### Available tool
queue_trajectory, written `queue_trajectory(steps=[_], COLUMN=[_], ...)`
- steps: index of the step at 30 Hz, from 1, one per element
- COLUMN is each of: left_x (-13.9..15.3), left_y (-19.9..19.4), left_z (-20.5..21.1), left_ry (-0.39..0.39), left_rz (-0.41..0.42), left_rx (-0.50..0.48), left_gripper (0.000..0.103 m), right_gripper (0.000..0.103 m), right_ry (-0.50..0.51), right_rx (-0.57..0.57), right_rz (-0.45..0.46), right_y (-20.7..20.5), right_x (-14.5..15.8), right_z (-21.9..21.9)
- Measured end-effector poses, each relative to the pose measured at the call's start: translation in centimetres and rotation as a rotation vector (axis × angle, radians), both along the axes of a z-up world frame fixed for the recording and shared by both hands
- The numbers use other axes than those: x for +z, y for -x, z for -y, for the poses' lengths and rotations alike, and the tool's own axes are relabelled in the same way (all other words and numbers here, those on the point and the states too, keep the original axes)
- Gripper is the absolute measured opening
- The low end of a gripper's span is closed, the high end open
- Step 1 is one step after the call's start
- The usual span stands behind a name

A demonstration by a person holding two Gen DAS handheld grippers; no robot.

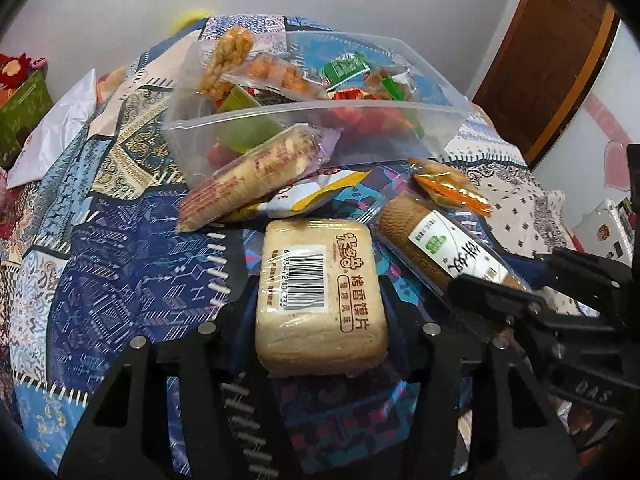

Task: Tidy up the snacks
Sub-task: 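Lower the cake pack into the clear box with the left gripper while the right places the cookie roll in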

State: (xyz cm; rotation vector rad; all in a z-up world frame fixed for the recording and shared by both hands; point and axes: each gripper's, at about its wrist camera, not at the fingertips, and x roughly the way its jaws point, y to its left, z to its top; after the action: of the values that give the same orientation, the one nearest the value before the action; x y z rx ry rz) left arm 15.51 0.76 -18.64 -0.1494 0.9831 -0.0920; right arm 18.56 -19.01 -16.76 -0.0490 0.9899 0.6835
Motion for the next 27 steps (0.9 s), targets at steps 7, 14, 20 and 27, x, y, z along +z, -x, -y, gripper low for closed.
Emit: queue_trajectory(steps=[7,14,20,27], left_x=[2.0,5.3,7.9,9.7], left_y=[1.9,3.5,3.9,2.5], left_z=[-0.6,-1.1,-1.6,-2.5], left_ry=[0.006,0.011,0.008,0.009], left_rz=[0.049,0.13,0.196,0.242], left_rx=[0.018,0.029,0.044,0.072], left_gripper=[0.055,0.055,0.055,0.055], right_gripper=[0.031,0.031,0.031,0.031], right_ry=[-0.022,-0.06,-0.1,-0.131], right_rx=[0.01,0.016,0.008,-0.039], right_rz=[0.026,0.083,0.139,0.19], right_y=[0.9,2.0,2.1,0.3], right_x=[1.3,4.0,6.4,8.1], right_z=[-0.6,-0.6,-0.4,0.0])
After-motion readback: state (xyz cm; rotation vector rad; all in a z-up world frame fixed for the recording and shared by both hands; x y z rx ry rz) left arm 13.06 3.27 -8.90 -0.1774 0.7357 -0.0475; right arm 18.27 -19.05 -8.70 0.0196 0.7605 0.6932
